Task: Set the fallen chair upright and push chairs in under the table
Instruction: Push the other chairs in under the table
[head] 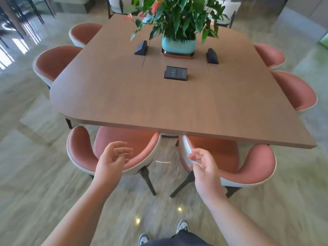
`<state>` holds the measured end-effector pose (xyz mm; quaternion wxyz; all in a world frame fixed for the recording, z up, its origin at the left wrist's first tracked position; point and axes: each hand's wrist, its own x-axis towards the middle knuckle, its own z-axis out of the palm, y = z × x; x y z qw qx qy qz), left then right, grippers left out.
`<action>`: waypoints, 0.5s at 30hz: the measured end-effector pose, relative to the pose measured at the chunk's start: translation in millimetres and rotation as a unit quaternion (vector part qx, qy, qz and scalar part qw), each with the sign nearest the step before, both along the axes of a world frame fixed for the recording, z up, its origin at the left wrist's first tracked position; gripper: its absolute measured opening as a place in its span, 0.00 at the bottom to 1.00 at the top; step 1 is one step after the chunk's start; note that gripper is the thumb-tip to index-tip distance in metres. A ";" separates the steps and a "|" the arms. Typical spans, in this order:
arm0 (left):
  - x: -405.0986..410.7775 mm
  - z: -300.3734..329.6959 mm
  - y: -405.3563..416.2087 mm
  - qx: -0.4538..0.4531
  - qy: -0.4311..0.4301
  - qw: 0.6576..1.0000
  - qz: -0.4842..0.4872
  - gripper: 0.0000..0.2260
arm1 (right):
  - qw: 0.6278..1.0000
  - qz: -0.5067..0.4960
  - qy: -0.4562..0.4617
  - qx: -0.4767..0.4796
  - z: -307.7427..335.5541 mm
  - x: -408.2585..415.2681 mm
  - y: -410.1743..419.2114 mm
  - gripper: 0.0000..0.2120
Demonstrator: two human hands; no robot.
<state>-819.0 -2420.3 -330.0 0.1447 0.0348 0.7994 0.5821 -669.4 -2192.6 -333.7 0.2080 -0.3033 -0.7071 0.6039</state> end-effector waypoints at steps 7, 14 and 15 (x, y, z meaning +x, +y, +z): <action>-33.8 -10.0 -30.2 0.002 -0.017 0.999 0.031 0.25 | 0.999 0.030 -0.027 -0.014 -14.8 -29.2 -41.4 0.25; -82.7 -22.0 -34.4 0.006 -0.031 0.997 0.066 0.20 | 0.997 0.059 -0.042 -0.017 -34.3 -88.2 -46.6 0.26; -90.4 -23.0 -35.5 0.002 -0.034 0.997 0.070 0.20 | 0.997 0.064 -0.048 -0.016 -37.4 -98.8 -46.2 0.27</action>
